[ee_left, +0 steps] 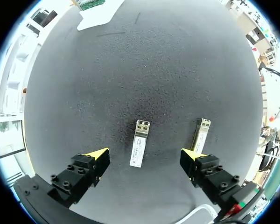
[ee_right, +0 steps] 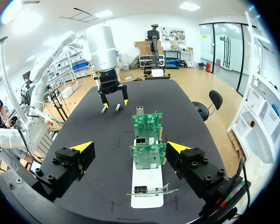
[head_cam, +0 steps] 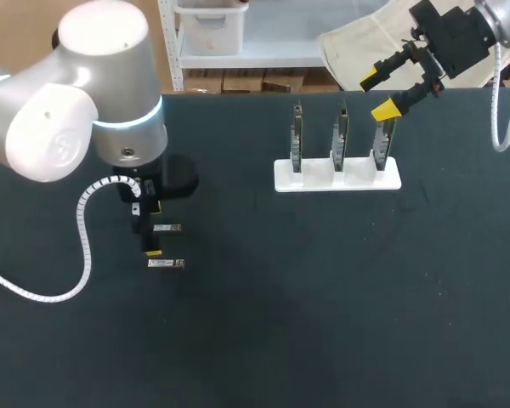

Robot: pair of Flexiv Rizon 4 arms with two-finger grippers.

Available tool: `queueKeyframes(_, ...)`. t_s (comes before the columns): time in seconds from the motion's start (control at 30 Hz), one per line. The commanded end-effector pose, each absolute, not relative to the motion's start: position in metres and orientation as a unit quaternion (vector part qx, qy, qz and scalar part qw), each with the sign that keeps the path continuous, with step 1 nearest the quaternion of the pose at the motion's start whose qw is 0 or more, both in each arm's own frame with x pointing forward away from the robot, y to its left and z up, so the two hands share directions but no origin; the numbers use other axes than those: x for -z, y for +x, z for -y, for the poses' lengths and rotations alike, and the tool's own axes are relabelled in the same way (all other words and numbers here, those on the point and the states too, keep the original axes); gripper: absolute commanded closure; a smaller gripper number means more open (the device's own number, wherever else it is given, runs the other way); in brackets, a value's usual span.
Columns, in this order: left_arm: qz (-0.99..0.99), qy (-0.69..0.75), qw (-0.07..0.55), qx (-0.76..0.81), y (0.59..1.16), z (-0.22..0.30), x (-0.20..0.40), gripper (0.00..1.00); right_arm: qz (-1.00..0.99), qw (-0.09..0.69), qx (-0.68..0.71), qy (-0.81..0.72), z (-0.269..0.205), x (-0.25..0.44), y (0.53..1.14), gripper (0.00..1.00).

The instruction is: Pick up the optical module with the left hand, and insert it into the network port with the right hand.

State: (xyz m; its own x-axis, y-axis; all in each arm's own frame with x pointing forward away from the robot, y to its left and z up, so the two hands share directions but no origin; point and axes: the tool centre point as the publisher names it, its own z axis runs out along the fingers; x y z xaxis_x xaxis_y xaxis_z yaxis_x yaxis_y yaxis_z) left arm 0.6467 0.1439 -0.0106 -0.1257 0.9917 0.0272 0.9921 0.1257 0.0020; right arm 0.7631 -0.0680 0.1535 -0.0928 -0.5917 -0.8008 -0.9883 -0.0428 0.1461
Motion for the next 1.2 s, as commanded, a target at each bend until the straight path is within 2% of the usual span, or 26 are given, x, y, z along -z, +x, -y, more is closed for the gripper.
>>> queueKeyframes(0.03, 0.749, -0.662, 0.015, 0.009, 0.6501, -0.1436, 0.0123, 0.0, -0.638, 0.267, -0.373, -0.619, 0.0682, -0.1532, 0.7629, 0.0)
queueKeyframes(1.17, 0.752, -0.659, 0.019, 0.003, 0.6494, -0.1421, 0.0169, 0.0, -0.638, 0.267, -0.373, -0.619, 0.0682, -0.1532, 0.7629, 0.0)
queueKeyframes(1.2, 0.752, -0.659, 0.018, 0.002, 0.6499, -0.1415, 0.0168, 0.14, -0.638, 0.267, -0.373, -0.619, 0.0682, -0.1532, 0.7629, 0.0)
